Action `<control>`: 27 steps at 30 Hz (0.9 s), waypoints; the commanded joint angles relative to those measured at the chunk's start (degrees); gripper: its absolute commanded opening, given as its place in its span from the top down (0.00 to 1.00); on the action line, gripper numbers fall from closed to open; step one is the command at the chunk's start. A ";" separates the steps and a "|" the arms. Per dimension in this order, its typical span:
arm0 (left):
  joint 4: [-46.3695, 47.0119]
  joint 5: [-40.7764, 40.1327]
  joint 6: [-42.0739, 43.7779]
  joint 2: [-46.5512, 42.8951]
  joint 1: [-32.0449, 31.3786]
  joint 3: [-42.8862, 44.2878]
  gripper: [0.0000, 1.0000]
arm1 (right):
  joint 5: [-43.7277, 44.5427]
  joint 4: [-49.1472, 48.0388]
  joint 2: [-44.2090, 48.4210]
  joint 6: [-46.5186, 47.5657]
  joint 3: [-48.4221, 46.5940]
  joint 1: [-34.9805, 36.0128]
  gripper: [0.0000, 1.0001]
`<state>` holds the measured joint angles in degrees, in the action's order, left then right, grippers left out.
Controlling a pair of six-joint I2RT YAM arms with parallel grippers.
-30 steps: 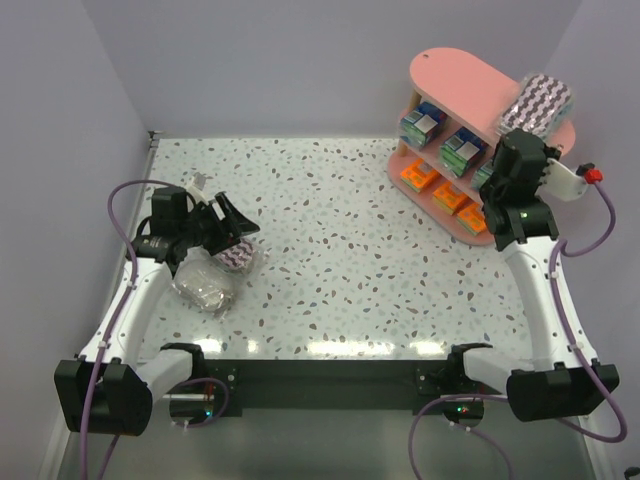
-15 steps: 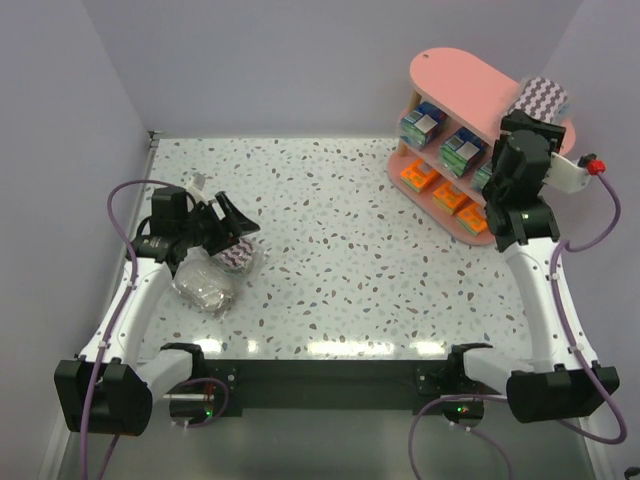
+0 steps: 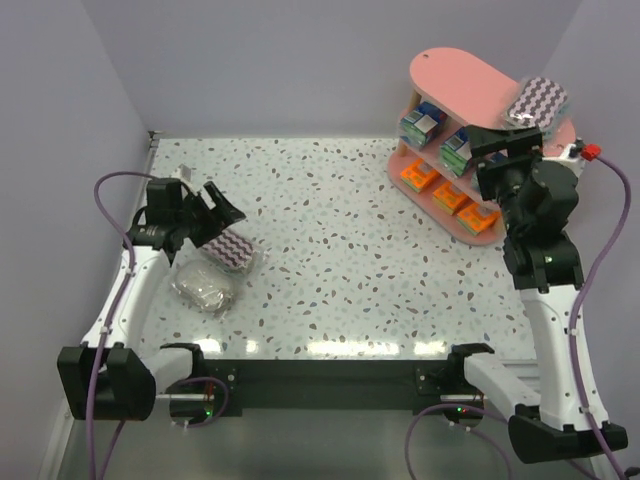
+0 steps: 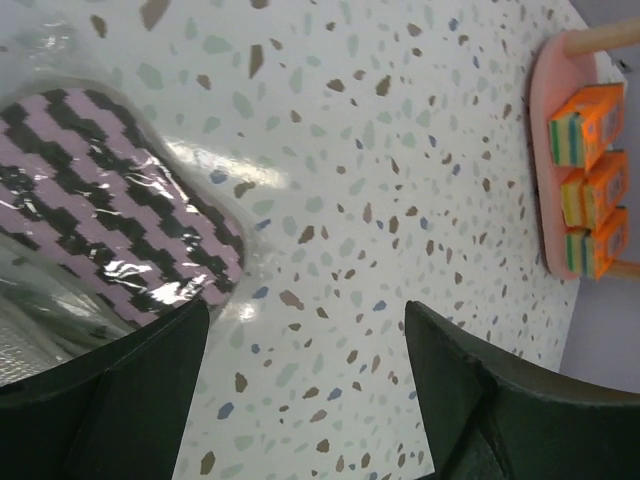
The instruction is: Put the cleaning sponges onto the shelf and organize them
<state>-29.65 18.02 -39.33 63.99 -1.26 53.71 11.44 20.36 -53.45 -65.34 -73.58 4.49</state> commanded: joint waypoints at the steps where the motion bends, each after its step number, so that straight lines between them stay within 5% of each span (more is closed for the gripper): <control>1: -0.33 -5.10 2.50 3.68 4.32 1.66 0.16 | -18.01 10.20 0.45 6.87 1.59 2.09 0.15; 7: 6.42 -7.64 1.19 10.19 8.73 -0.18 0.22 | -17.32 16.46 4.75 15.15 6.77 13.24 0.14; 18: 15.31 -7.83 -1.88 18.72 8.29 -6.41 0.36 | -17.77 15.41 2.48 19.02 16.54 23.10 0.12; 27: 24.45 -6.25 -12.69 18.28 -7.25 -13.54 0.39 | -14.69 8.57 -5.24 19.02 20.76 29.69 0.12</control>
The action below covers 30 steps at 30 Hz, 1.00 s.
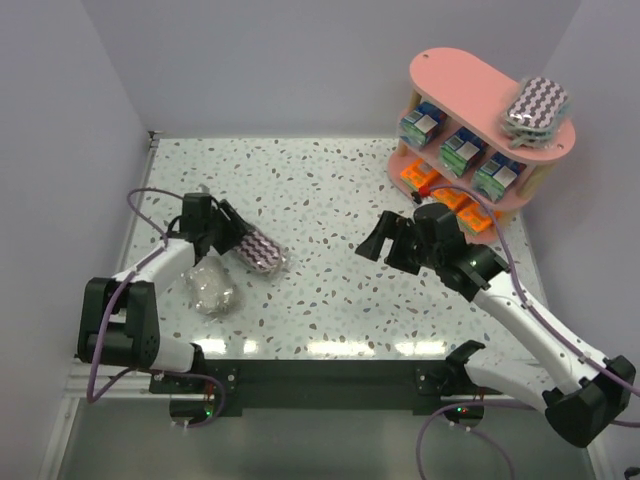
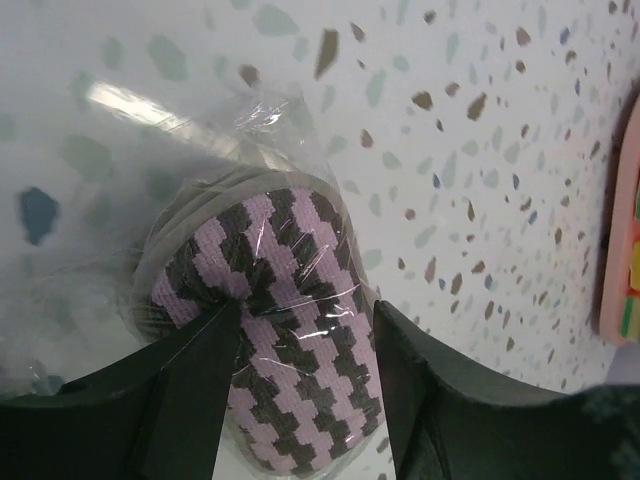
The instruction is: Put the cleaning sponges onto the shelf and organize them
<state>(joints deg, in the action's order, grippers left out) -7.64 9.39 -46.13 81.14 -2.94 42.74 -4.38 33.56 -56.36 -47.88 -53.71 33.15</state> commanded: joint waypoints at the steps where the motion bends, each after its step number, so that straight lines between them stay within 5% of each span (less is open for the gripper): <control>1: 3.85 3.09 -8.25 1.30 -6.54 -2.84 0.39 | 1.22 -4.99 -3.14 1.73 1.15 1.22 0.12; 12: 14.75 5.82 -22.68 3.49 -22.97 -5.47 0.40 | 2.97 -17.90 -14.38 -6.60 7.13 6.66 0.12; 22: 16.43 6.52 -25.59 1.48 -25.89 -7.14 0.41 | 7.53 -22.66 -24.85 -20.58 10.20 13.87 0.16; 25: 16.86 7.75 -25.59 0.86 -26.06 -9.07 0.41 | 10.79 -24.42 -25.55 -24.19 11.00 14.31 0.24; 30: 17.48 8.98 -25.15 -0.55 -26.06 -12.06 0.41 | 13.70 -26.52 -27.84 -24.28 10.29 14.31 0.63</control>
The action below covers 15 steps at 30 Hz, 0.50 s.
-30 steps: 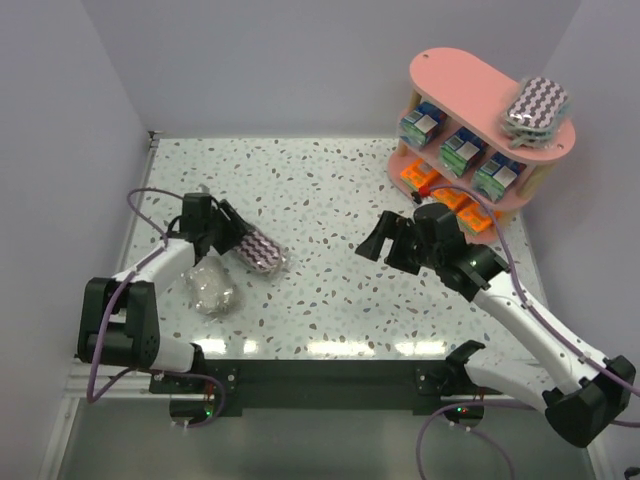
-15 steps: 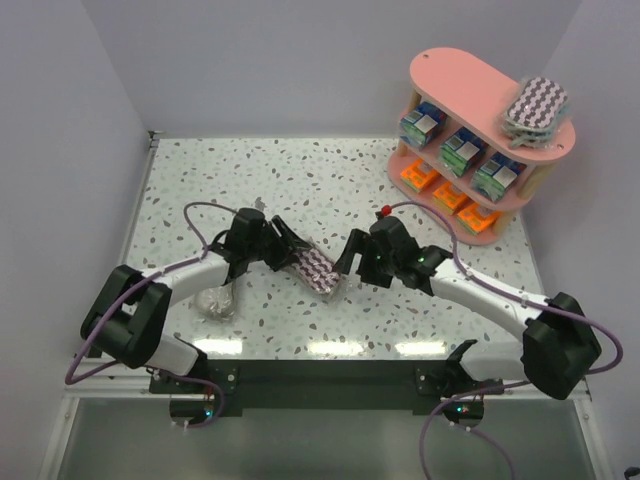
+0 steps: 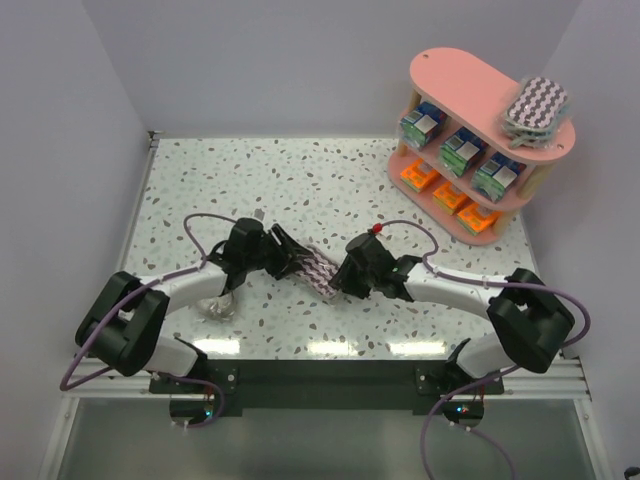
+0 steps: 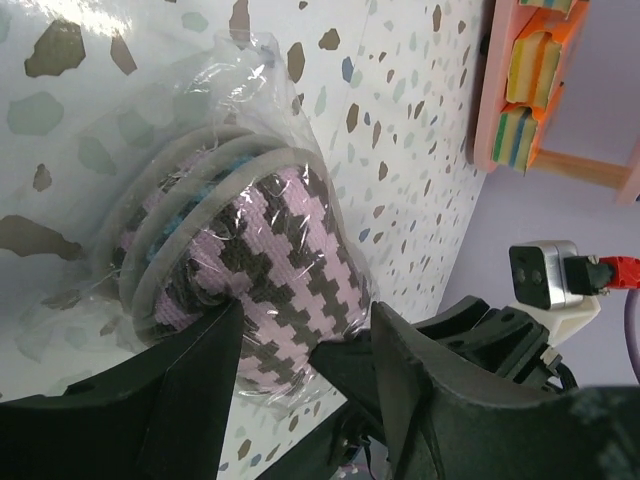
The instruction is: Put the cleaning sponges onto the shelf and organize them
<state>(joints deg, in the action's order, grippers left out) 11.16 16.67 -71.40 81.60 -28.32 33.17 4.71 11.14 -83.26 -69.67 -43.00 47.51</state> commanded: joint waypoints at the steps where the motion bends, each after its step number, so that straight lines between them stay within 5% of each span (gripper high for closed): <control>1: -1.49 1.96 0.46 -1.44 -0.69 -2.67 0.41 | 4.95 -4.45 -1.02 -2.58 -0.07 -0.05 0.67; 4: -3.77 1.88 2.22 -2.50 -0.60 -1.27 0.41 | 4.96 -5.60 -0.59 -2.23 0.64 -0.05 0.72; 8: -10.96 -0.05 6.61 -5.57 1.59 3.64 0.41 | 3.99 -6.39 3.70 -1.88 1.78 -0.05 1.00; 15: -30.74 -8.40 21.01 -16.64 10.55 19.11 0.29 | 6.97 1.51 15.04 -0.56 -1.55 -0.31 1.00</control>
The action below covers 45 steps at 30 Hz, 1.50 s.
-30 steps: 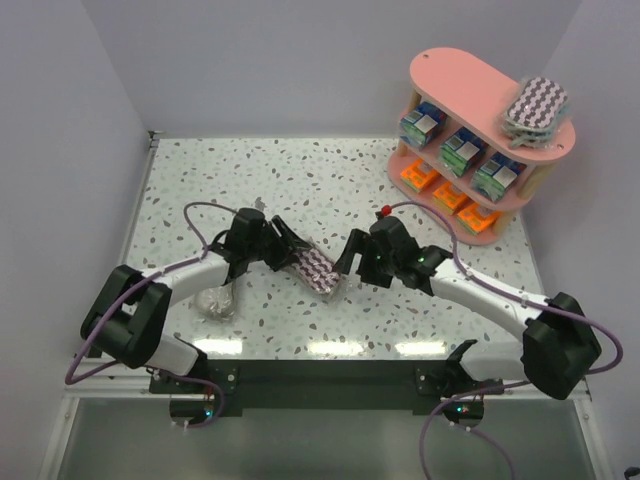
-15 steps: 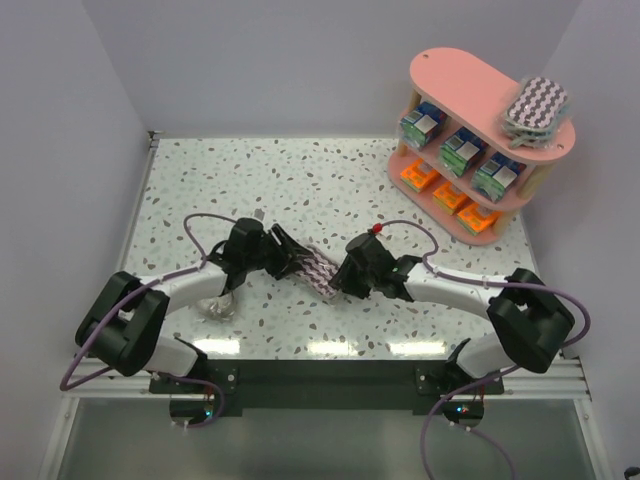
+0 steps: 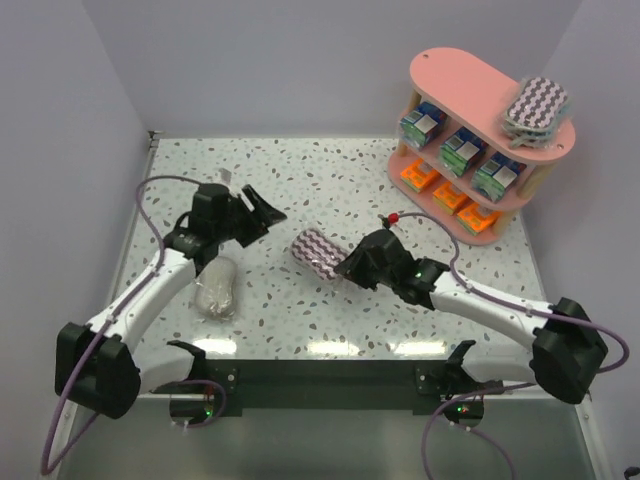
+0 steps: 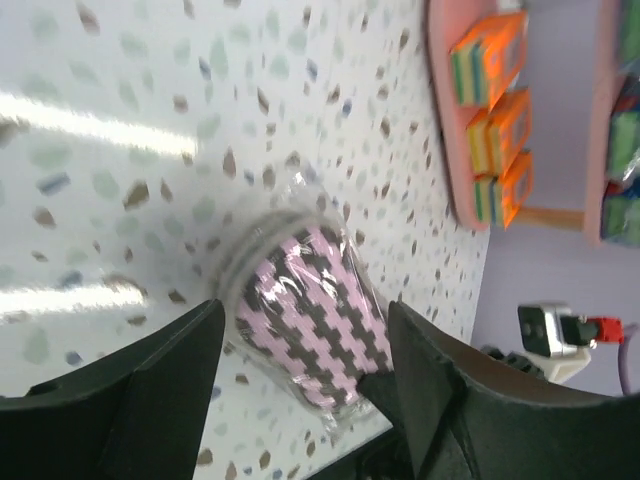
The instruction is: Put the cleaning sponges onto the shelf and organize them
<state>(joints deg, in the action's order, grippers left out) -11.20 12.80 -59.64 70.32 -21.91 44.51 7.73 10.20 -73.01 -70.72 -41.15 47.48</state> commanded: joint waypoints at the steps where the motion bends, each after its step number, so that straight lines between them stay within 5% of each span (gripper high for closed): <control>1: -11.18 -4.97 10.32 -6.77 5.29 10.92 0.27 | 4.31 2.98 5.51 0.67 -5.24 -0.37 1.00; 7: -18.32 -6.56 14.46 -9.67 10.31 18.32 0.21 | 7.47 1.14 9.29 1.20 -14.81 -3.97 1.00; 12: -18.42 -5.86 14.11 -11.26 10.31 15.70 0.21 | 13.88 -3.42 7.45 1.11 -24.93 -9.76 1.00; 21: -19.99 -4.80 13.76 -15.74 10.31 12.88 0.21 | 44.19 -2.37 1.21 -4.52 -40.76 -11.27 1.00; 26: -21.14 -4.54 13.67 -16.89 10.40 12.97 0.21 | 60.69 7.10 -1.95 -11.61 -48.06 -11.36 1.00; 29: -21.32 -4.27 13.49 -17.41 10.40 13.14 0.22 | 64.86 6.15 -2.39 -12.69 -47.80 -12.50 1.00; 37: -22.63 -4.36 13.76 -17.50 10.40 14.11 0.21 | 67.07 11.95 -4.24 -19.01 -51.58 -17.15 1.00; 45: -21.94 -3.31 14.02 -16.19 10.31 14.20 0.21 | 55.66 15.03 -7.58 -21.66 -55.44 -27.26 1.00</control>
<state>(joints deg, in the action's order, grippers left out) -33.17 7.97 -46.87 53.65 -11.90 57.28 65.87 22.90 -79.42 -89.03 -93.86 22.63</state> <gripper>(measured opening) 0.785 0.152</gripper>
